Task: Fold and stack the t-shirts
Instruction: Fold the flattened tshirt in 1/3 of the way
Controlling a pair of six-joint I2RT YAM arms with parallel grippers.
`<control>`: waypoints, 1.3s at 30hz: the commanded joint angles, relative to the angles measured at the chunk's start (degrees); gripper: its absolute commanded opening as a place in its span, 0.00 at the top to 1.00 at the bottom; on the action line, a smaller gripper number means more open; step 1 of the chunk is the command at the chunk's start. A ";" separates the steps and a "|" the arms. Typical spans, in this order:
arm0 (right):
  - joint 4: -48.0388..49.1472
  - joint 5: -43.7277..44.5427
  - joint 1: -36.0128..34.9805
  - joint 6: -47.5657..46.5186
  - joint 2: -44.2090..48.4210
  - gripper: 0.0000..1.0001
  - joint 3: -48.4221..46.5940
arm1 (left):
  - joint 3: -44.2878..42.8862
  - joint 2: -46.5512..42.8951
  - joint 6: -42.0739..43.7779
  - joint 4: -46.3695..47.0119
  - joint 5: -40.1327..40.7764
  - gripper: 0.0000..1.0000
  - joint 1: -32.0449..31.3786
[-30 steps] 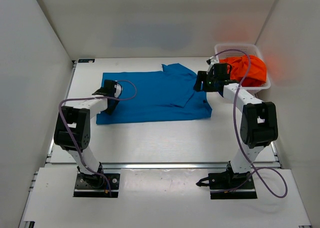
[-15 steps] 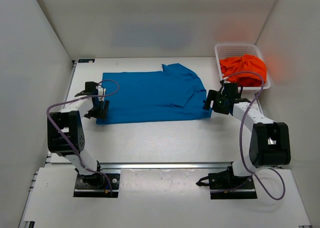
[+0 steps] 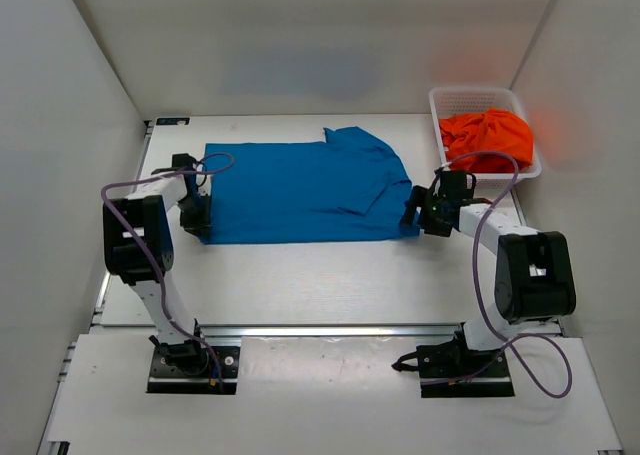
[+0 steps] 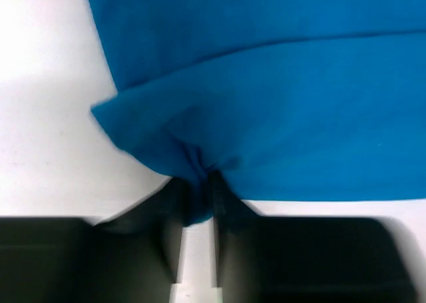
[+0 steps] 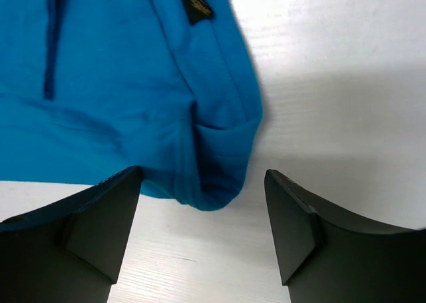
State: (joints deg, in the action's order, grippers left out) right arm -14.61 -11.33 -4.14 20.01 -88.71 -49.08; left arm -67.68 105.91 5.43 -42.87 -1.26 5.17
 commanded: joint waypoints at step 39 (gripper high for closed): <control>-39.79 6.56 5.29 5.40 25.61 0.61 4.83 | 17.76 -25.30 5.39 -14.70 3.18 0.02 -10.35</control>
State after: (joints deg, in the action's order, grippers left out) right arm -49.69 -11.29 1.89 26.81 -63.18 -36.16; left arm -50.68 84.33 11.16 -56.77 -0.32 -3.77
